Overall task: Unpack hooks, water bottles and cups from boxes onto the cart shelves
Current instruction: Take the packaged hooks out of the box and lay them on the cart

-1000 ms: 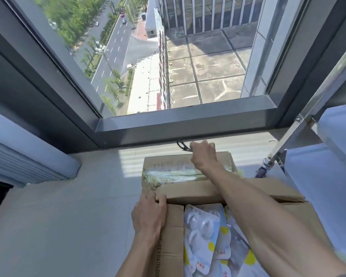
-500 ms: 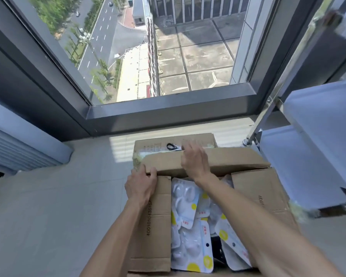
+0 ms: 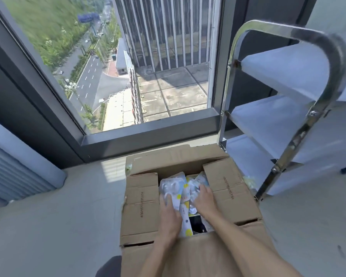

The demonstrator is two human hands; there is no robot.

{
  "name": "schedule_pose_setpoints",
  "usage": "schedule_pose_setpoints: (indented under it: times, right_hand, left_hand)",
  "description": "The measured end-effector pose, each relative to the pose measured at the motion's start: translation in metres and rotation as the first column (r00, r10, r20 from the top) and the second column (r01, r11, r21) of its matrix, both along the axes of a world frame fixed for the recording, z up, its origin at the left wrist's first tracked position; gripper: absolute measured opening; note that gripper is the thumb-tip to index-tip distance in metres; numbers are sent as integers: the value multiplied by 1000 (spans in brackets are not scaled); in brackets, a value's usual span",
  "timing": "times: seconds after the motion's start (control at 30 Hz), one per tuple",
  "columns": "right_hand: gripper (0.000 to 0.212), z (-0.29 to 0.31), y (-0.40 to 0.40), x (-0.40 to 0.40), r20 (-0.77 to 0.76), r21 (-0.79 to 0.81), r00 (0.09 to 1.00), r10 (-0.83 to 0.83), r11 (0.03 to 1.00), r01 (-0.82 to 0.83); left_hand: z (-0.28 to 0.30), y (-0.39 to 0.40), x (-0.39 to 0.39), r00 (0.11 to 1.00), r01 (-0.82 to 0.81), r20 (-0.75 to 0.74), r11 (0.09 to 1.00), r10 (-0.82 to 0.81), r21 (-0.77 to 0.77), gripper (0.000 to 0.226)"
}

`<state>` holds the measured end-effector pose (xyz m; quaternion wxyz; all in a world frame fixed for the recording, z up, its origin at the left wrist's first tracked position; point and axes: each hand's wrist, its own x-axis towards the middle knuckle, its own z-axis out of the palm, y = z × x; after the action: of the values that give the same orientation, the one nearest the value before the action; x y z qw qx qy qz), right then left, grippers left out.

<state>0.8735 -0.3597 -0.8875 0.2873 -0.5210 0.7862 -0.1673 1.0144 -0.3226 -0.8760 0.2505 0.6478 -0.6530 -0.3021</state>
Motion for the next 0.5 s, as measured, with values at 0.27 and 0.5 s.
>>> schedule_pose_setpoints:
  times: [0.27,0.5]
  right_hand:
    - [45,58,14,-23,-411,-112,907,-98,992,56]
    - [55,58,42,-108,-489,-50,821,-295,949,312]
  left_hand:
    - [61,-8,48,819,-193,543,980,185,-44,54]
    - [32,16,158,811,-360,555,907,187,220,59]
